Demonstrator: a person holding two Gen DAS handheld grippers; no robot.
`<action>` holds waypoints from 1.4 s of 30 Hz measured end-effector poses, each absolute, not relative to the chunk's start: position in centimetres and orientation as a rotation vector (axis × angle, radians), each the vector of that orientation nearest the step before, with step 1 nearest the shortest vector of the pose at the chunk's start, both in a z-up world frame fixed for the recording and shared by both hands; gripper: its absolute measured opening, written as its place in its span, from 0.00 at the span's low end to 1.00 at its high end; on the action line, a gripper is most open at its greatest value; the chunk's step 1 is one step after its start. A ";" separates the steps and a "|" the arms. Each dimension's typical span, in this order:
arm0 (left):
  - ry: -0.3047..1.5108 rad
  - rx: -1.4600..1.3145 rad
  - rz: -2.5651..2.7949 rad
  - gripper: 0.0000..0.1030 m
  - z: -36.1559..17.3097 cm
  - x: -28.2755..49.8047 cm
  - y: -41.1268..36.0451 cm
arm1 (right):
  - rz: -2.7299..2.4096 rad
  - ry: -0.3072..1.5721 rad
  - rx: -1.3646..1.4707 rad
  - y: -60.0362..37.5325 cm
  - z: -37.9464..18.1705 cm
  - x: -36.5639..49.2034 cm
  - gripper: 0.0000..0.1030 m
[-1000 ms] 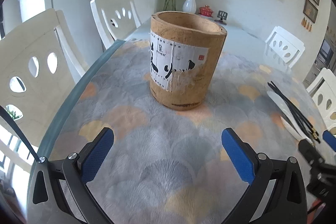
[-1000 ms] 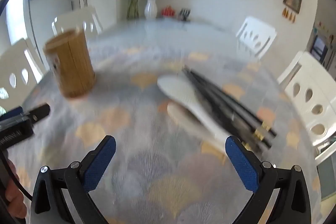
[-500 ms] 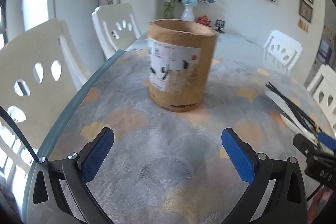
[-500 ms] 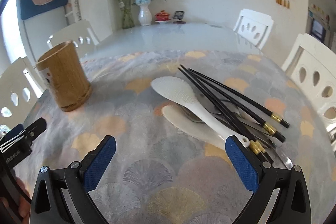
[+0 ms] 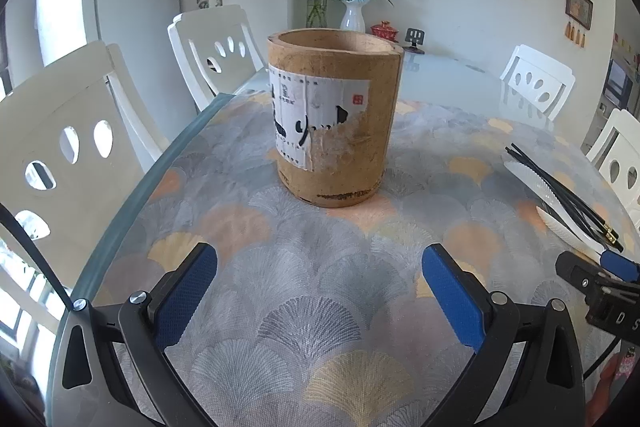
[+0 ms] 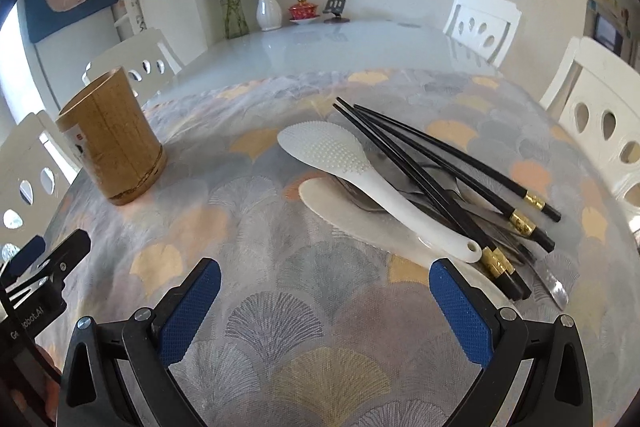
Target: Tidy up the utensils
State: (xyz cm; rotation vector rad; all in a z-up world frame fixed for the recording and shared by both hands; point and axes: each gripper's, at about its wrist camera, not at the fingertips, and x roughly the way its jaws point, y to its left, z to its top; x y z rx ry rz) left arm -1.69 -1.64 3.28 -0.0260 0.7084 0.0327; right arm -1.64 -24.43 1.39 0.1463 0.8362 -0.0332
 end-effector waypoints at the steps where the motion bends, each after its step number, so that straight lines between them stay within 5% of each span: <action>1: 0.713 -0.021 0.032 1.00 3.3 -1.6 -1.6 | -0.037 0.838 0.155 -24.5 1.4 -1.6 1.00; 42: 0.749 0.017 0.039 1.00 2.8 -0.9 -2.1 | -0.027 0.859 0.070 -23.1 1.2 -0.9 1.00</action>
